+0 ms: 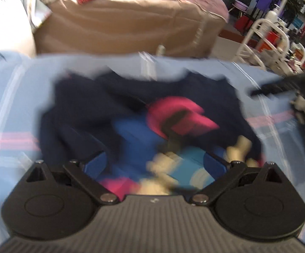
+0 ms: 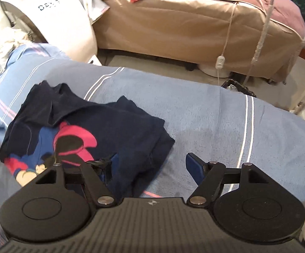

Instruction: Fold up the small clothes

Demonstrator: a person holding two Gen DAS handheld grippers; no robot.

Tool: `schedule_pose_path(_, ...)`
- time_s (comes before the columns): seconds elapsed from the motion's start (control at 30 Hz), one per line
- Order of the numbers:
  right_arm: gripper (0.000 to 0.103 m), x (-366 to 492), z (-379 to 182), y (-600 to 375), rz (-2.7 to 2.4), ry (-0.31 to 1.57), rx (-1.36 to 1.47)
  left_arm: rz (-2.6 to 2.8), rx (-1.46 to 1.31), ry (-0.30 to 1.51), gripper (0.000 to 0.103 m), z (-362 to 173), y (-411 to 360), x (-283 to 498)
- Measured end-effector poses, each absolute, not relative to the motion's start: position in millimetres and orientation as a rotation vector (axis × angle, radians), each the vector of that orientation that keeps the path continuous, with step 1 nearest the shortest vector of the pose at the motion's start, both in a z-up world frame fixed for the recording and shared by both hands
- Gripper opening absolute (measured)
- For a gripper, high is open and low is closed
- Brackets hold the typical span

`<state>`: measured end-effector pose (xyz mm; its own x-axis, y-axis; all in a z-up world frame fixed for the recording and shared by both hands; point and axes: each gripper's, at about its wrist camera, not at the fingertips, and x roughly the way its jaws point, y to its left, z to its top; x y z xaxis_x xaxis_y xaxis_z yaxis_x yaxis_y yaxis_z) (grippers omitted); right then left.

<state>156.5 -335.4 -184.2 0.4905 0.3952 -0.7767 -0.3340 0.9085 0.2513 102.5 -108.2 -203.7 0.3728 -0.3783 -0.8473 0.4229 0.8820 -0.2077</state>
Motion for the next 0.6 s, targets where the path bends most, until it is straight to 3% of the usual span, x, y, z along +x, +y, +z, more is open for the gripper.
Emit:
schedule_pose_path(0.27,0.103,178,-225,-340,0.546,1.077,0.087,-0.348,-0.261,1.233,0.103,-253,-170,38)
schedule_pose_path(0.5,0.103,176,-231,-366,0.616,1.038,0.292,-0.248,-0.619,1.226,0.103,-273,-170,25)
schedule_pose_path(0.6,0.103,187,-231,-364,0.630,1.053,0.326,-0.230,-0.634,1.217,0.103,-274,-179,26)
